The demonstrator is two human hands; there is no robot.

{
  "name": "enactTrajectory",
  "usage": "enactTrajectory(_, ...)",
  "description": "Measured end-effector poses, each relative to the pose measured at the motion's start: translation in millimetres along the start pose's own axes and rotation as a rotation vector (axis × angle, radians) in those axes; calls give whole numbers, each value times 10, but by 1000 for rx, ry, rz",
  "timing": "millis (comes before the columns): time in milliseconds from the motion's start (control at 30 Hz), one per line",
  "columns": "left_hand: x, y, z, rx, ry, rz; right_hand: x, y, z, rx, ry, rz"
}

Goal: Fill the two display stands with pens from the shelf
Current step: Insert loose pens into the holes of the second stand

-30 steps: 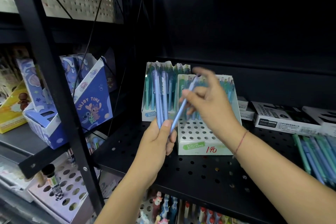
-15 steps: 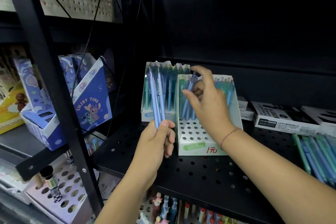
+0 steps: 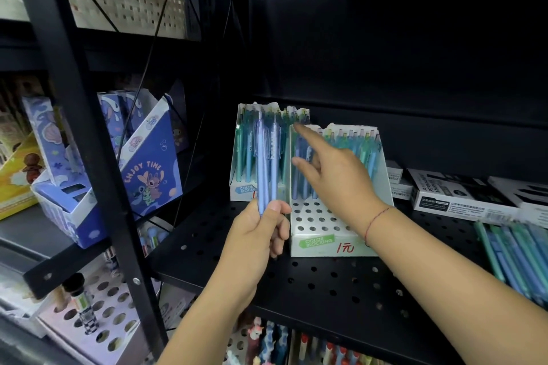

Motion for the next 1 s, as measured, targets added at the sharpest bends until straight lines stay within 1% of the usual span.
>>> enactTrajectory(67,2,6,-3,-13,3,6,-6,-12,2,12,1,19)
enactTrajectory(100,4,9,-5,-19,4,7,-4,-23,-4,34,9,73)
enactTrajectory(133,4,10,-5,-23,4,7,-7,-47,-18,65,19,178)
enactTrajectory(200,-3,9,-4,-29,2,7,-27,-105,-42,111,26,493)
enactTrajectory(267,-6,10,-4,-34,3,7,-83,-141,-49,67,17,770)
enactTrajectory(300,-4,13,-3,-39,6,5,-113,-138,-48,18,9,843)
enactTrajectory(400,2,32,-3,-58,16,9,-161,-65,-50,-103,-7,919)
enactTrajectory(467,5,40,-3,-66,23,2,-166,-66,-53,-84,-5,952)
enactTrajectory(500,7,41,-3,-68,27,-6,-155,-100,-51,-43,2,967)
enactTrajectory(600,9,13,-3,-35,30,-33,-55,-310,-56,184,26,973)
enactTrajectory(667,1,-19,-1,0,30,-53,22,-441,-82,349,-1,841)
enactTrajectory(700,-2,-29,2,12,28,-63,37,-470,-102,397,-18,747)
enactTrajectory(767,-9,-31,7,21,22,-71,29,-434,-127,402,-35,616)
enactTrajectory(867,-16,-24,8,23,13,-67,4,-279,-121,319,-35,493)
enactTrajectory(1000,-13,-23,5,21,12,-58,7,-165,-99,249,-40,429)
Point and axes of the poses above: each hand's wrist, its own z-axis towards the middle knuckle, its own y-axis out of the palm, x = y × z, the point moved 4 cm from there along z, towards the middle knuckle, and after that the axes turned 10 degrees about -x, right-handed, at the moved point
